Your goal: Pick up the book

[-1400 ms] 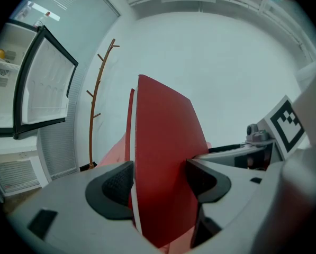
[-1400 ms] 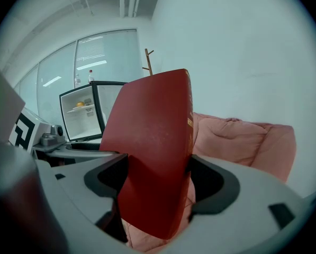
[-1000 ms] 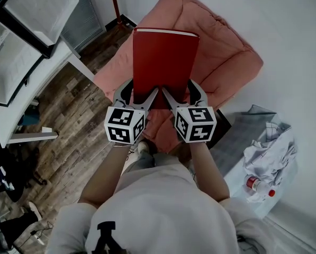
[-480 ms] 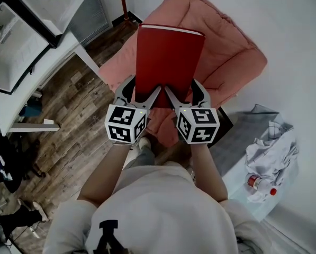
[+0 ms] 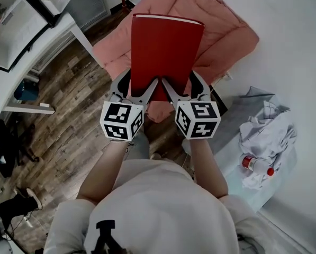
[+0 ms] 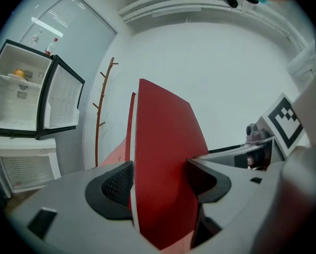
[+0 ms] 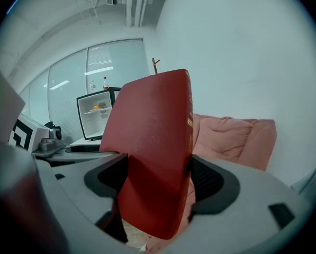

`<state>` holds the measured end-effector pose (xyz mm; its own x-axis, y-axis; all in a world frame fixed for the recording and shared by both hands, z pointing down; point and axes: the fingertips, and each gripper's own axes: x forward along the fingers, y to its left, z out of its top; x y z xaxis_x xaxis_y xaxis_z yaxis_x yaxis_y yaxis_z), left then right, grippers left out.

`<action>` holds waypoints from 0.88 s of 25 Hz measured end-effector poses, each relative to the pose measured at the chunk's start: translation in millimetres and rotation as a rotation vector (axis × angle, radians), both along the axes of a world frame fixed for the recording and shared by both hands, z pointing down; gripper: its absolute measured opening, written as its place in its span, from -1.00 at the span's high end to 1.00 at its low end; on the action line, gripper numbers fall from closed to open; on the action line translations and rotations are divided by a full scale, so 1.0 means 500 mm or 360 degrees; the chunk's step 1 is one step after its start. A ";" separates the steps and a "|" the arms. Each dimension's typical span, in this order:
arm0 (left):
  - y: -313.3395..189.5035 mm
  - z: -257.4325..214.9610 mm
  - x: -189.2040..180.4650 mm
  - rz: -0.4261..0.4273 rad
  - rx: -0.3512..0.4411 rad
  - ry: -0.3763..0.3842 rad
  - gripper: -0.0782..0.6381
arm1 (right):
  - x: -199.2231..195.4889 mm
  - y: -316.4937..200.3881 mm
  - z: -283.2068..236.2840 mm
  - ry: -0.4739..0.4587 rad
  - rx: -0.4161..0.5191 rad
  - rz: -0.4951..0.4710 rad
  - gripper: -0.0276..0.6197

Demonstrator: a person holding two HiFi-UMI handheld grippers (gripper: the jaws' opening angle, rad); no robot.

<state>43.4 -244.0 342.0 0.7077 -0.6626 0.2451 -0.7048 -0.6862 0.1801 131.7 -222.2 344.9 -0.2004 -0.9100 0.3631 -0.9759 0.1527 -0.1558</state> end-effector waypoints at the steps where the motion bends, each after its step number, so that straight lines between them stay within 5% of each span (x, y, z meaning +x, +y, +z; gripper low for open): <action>1: 0.021 0.001 0.000 -0.0006 0.0003 -0.0002 -0.07 | 0.000 0.020 0.001 0.0003 -0.0001 -0.0005 -0.21; 11: 0.199 0.009 -0.035 -0.0093 -0.0035 0.0027 -0.07 | -0.033 0.190 0.005 0.0019 -0.0030 -0.0081 -0.21; 22: 0.278 -0.007 -0.098 -0.0154 0.0000 0.0021 -0.07 | -0.095 0.262 -0.007 0.0005 -0.0001 -0.0140 -0.21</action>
